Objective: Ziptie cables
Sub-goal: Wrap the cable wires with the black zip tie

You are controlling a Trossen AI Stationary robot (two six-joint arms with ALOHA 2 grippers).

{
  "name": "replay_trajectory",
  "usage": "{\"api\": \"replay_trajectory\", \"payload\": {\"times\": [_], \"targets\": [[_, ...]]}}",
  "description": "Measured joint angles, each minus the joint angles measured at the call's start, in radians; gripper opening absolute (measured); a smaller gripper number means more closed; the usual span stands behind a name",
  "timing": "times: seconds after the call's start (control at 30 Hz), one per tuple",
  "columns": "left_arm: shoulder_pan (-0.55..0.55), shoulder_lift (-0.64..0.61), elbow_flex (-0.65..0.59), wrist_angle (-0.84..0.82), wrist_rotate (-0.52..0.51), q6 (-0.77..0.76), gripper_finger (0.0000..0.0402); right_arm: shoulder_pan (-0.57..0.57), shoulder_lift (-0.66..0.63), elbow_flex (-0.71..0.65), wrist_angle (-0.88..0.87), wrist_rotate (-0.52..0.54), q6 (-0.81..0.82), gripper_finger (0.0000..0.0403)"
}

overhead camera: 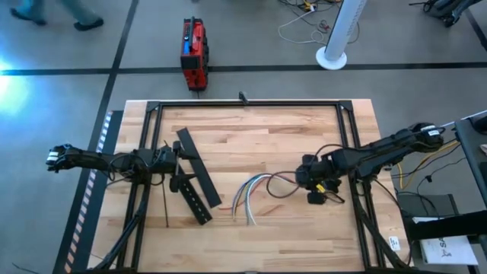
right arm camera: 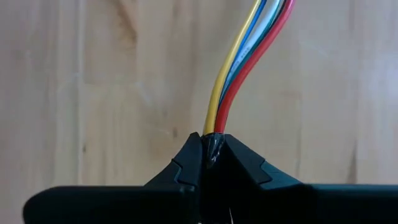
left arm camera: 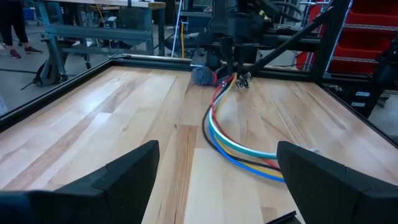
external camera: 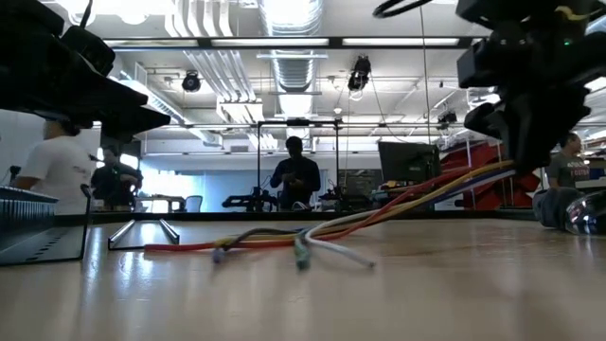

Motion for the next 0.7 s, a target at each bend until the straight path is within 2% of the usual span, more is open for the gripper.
{"api": "replay_trajectory", "payload": {"times": [0.23, 0.47, 0.7], "targets": [[0.0, 0.0, 0.0, 0.0, 0.0, 0.0, 0.0311, 0.031, 0.0, 0.0, -0.001, 0.0, -0.048, 0.0041], [0.0, 0.0, 0.0, 0.0, 0.0, 0.0, 0.0311, 0.031, 0.0, 0.0, -0.004, 0.052, -0.049, 0.0028], [0.0, 0.0, 0.0, 0.0, 0.0, 0.0, 0.0311, 0.03, 0.0, 0.0, -0.004, 0.055, -0.084, 0.0029]]}}
